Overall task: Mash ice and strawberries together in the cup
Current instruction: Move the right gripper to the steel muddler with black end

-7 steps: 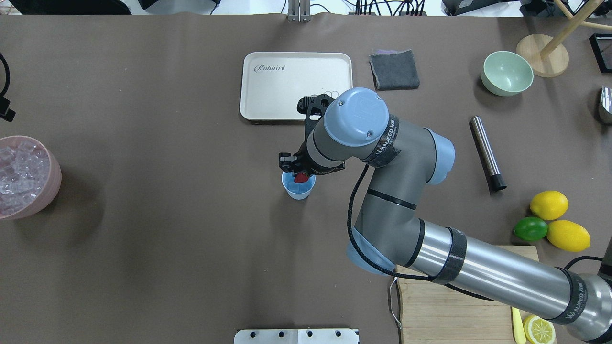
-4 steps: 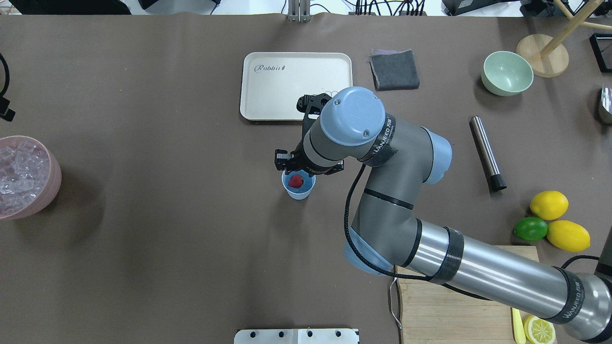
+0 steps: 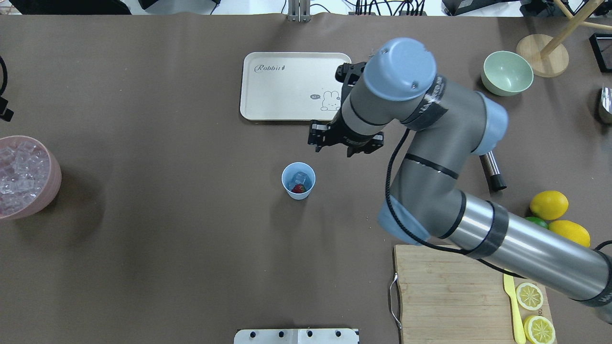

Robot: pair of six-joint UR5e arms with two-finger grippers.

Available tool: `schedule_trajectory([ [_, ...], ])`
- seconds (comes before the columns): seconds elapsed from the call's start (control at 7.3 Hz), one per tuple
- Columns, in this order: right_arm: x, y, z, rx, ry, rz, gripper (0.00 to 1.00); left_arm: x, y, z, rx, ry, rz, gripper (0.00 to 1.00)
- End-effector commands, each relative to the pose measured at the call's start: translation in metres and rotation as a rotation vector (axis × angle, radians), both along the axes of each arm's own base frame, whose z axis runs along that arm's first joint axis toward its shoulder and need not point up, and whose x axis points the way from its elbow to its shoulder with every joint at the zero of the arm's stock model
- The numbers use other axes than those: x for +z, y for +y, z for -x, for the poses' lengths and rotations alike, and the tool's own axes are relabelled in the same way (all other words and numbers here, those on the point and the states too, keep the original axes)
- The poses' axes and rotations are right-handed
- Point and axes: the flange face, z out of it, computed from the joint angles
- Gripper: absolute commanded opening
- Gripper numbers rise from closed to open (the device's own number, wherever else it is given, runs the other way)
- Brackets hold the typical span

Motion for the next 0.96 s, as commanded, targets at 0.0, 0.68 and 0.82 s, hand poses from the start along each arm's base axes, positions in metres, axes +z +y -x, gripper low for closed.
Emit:
schedule_trajectory([
  [0.0,0.074,-0.031,-0.071,-0.031,0.077,-0.033,0.72,-0.001,0.003,0.003,-0.004,0.002,0.006,0.98],
  [0.68,0.254,-0.096,-0.205,-0.127,0.231,-0.006,0.72,0.012,0.015,0.018,-0.021,-0.005,0.021,0.98],
  [0.82,0.266,-0.110,-0.199,-0.136,0.245,0.016,0.71,0.011,0.016,0.018,-0.023,-0.005,0.018,0.98],
])
